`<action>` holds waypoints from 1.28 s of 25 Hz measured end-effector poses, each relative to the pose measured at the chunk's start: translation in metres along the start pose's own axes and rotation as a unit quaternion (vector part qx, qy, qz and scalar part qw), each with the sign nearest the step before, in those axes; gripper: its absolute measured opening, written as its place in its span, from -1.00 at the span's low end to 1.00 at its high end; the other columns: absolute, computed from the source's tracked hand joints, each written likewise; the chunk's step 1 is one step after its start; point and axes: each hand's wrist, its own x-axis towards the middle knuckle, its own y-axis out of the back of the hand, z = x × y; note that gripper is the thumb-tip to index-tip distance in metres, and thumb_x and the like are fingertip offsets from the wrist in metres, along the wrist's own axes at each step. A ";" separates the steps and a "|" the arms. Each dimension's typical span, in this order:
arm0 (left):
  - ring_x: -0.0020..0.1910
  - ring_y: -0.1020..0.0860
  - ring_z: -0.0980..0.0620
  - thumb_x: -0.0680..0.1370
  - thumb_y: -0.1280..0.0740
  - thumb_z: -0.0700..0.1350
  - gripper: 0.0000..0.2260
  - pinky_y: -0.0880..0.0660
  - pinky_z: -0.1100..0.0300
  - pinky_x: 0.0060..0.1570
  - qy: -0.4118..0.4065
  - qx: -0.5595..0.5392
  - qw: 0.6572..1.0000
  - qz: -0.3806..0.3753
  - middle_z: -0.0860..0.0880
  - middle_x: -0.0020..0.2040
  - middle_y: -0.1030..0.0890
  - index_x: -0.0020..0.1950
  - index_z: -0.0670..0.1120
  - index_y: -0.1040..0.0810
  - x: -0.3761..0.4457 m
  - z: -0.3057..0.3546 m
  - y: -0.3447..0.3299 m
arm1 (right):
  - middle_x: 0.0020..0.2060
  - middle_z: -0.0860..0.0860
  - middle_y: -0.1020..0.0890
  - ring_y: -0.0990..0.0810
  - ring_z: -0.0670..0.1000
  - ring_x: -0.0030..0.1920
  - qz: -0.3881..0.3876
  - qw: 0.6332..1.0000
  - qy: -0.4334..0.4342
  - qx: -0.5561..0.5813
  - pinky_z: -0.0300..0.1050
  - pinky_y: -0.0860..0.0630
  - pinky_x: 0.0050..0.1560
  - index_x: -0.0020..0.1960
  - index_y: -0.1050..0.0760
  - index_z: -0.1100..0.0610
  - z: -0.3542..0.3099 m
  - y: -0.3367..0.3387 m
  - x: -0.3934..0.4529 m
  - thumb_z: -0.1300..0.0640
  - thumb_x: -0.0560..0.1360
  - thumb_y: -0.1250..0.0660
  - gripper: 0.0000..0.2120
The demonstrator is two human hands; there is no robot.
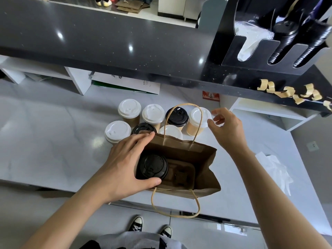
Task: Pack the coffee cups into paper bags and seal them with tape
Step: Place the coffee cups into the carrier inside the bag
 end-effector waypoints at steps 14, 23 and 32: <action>0.55 0.01 0.31 0.34 -0.38 0.42 -0.03 -0.01 0.21 0.53 0.002 0.015 1.000 0.013 0.37 0.54 -0.04 0.62 0.29 0.04 -0.008 0.003 -0.001 | 0.59 0.14 -0.21 -0.24 0.27 0.54 -0.164 0.976 -0.070 -0.127 0.25 -0.23 0.50 0.65 0.01 0.04 0.011 -0.058 0.047 -0.12 0.48 -0.52 -0.03; 0.57 -0.04 0.23 0.33 -0.34 0.45 -0.05 -0.05 0.11 0.55 0.000 0.023 1.000 0.013 0.38 0.56 -0.05 0.62 0.25 -0.01 -0.007 0.003 -0.002 | 0.47 0.11 -0.33 -0.37 0.23 0.43 -0.088 0.990 -0.097 -0.050 0.22 -0.41 0.40 0.59 -0.16 0.01 0.026 -0.036 0.028 -0.18 0.41 -0.54 -0.09; 0.57 -0.07 0.20 0.32 -0.35 0.44 -0.04 -0.09 0.03 0.56 -0.003 0.028 1.000 0.009 0.32 0.56 -0.10 0.63 0.22 -0.04 -0.006 0.003 -0.002 | 0.43 0.08 -0.38 -0.43 0.21 0.37 -0.097 0.990 -0.089 -0.058 0.23 -0.49 0.34 0.52 -0.23 -0.02 0.028 -0.034 0.027 -0.16 0.38 -0.57 -0.15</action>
